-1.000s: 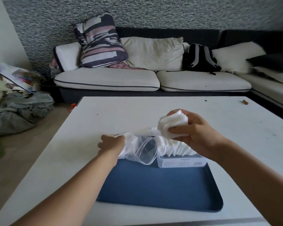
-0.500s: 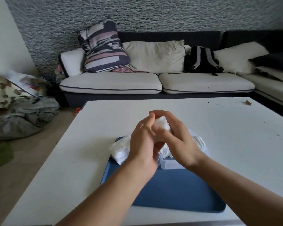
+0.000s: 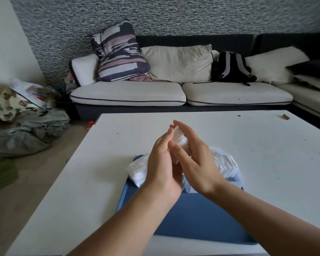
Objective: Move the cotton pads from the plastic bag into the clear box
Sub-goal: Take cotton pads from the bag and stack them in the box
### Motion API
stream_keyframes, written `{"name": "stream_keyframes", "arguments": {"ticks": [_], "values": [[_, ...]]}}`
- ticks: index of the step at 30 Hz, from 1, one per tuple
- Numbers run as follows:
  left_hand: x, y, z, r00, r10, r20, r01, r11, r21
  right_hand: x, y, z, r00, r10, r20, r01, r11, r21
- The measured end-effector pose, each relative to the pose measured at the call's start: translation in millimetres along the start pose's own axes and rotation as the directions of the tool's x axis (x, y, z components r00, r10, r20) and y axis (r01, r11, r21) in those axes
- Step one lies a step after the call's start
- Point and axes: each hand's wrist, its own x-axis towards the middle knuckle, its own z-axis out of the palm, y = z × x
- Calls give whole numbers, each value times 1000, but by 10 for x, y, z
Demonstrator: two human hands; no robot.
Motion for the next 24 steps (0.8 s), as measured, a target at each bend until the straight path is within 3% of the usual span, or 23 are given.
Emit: {"name": "stream_keyframes", "arguments": {"ticks": [5, 9, 16, 19, 24], "values": [[-15, -12, -52, 996, -73, 43, 71, 996, 58, 87, 49, -157, 1000, 12, 17, -15, 985, 174], [-26, -11, -83, 989, -134, 55, 133, 991, 31, 95, 73, -204, 997, 30, 65, -44, 977, 210], [45, 20, -138, 995, -95, 6, 95, 988, -119, 130, 60, -293, 994, -73, 85, 78, 995, -59], [51, 41, -135, 998, -51, 35, 54, 996, -68, 129, 63, -314, 990, -71, 119, 91, 981, -170], [38, 7, -105, 994, -5, 111, -1, 999, 52, 138, 87, -296, 999, -34, -10, 33, 994, -105]]}}
